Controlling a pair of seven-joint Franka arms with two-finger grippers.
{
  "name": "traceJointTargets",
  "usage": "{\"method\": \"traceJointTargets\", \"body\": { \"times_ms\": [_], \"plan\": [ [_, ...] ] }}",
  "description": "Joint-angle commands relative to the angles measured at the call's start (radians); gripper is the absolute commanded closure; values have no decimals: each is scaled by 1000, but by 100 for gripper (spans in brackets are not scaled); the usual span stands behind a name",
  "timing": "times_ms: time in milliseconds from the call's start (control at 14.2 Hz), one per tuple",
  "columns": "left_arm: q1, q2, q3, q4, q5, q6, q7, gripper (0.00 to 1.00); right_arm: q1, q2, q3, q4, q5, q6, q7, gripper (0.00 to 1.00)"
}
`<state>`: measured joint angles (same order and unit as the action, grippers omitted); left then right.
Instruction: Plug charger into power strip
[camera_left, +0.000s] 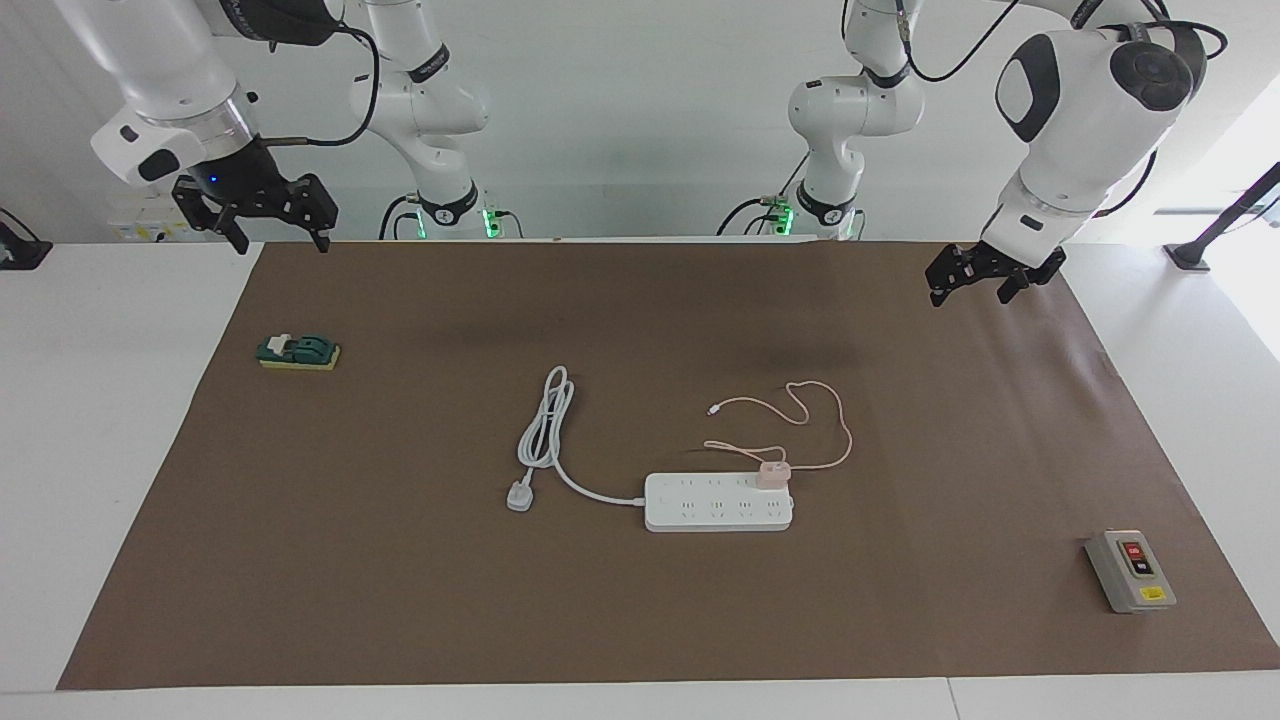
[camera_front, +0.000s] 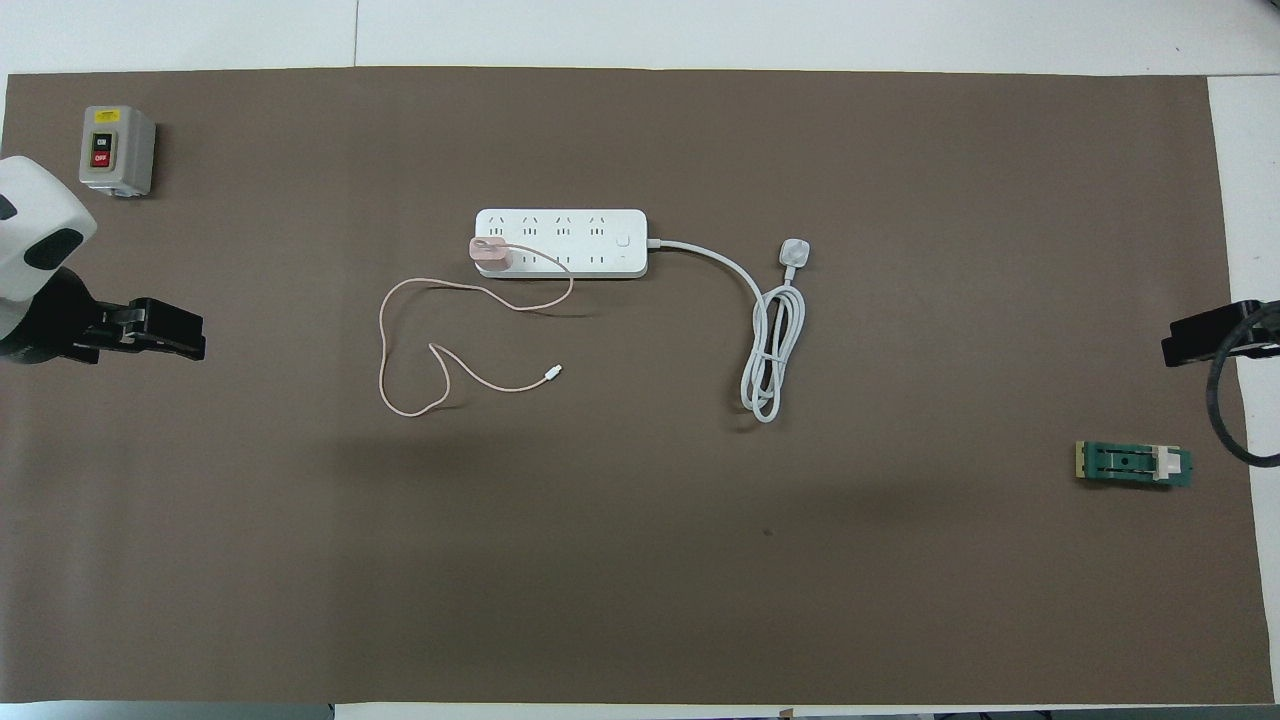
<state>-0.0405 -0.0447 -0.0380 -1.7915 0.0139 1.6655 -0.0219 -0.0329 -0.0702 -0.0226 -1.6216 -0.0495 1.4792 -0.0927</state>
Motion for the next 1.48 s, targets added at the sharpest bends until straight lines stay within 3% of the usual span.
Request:
{"method": "traceJointTargets", "body": {
  "times_ms": [0, 845, 1408],
  "plan": [
    [-32, -3, 12, 14, -5, -13, -24, 0, -22, -23, 13, -23, 25, -5, -22, 0],
    [-33, -11, 15, 27, -6, -39, -159, 0, -19, -23, 13, -23, 25, -5, -22, 0],
    [-35, -12, 17, 27, -5, -55, -135, 0, -16, -23, 13, -23, 25, -5, -22, 0]
  ]
}}
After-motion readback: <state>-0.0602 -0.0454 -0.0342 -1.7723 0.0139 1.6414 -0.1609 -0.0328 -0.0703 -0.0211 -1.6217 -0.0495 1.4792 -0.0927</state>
